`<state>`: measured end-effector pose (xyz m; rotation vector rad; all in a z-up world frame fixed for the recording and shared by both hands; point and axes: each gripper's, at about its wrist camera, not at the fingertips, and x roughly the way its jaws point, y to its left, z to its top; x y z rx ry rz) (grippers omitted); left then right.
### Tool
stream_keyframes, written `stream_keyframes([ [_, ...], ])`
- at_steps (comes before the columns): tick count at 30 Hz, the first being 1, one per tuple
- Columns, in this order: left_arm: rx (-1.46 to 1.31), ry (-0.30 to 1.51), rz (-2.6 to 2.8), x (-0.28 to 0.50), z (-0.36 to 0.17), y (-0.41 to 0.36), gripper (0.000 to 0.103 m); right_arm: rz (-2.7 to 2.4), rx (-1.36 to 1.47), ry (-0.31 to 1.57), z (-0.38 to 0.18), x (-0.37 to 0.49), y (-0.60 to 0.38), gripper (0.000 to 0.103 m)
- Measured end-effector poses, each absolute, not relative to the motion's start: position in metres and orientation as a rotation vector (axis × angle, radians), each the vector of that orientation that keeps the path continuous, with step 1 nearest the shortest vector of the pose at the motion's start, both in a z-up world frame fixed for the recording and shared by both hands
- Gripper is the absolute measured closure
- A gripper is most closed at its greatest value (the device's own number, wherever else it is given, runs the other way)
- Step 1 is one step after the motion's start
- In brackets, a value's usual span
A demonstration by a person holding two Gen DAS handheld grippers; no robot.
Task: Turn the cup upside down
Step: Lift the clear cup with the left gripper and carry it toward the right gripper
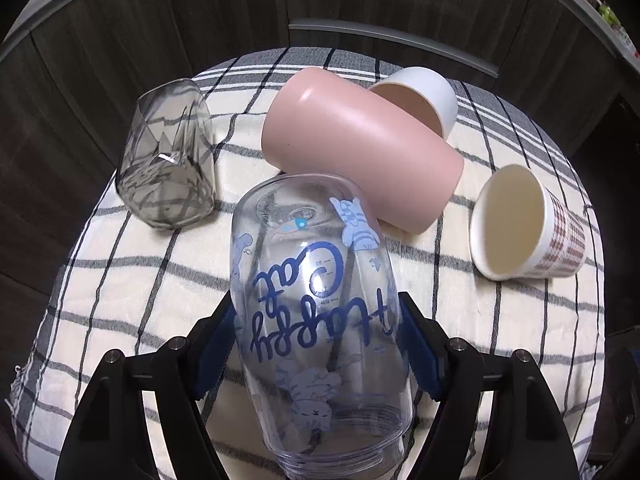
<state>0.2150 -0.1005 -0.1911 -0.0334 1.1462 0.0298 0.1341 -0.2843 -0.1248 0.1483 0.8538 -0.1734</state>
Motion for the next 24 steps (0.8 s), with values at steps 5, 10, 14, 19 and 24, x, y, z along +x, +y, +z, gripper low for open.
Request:
stream_keyframes([
  [5,0.005,1.145,-0.008,0.196,-0.181,-0.099,0.028,-0.163,0.135,0.852,-0.117,0.126,-0.280,0.001],
  [10,0.053,1.151,-0.089,0.160,-0.170,-0.098,0.028,-0.137,0.131,0.858,-0.106,0.105,-0.273,0.001],
  [14,0.078,1.176,-0.160,0.126,-0.167,-0.102,0.028,-0.129,0.140,0.891,-0.102,0.076,-0.270,0.001],
  [19,0.089,1.207,-0.219,0.080,-0.168,-0.112,0.028,-0.149,0.161,0.923,-0.101,0.034,-0.271,0.001],
  [24,0.088,1.238,-0.246,0.065,-0.175,-0.119,0.028,-0.173,0.165,0.953,-0.106,0.006,-0.271,0.001],
])
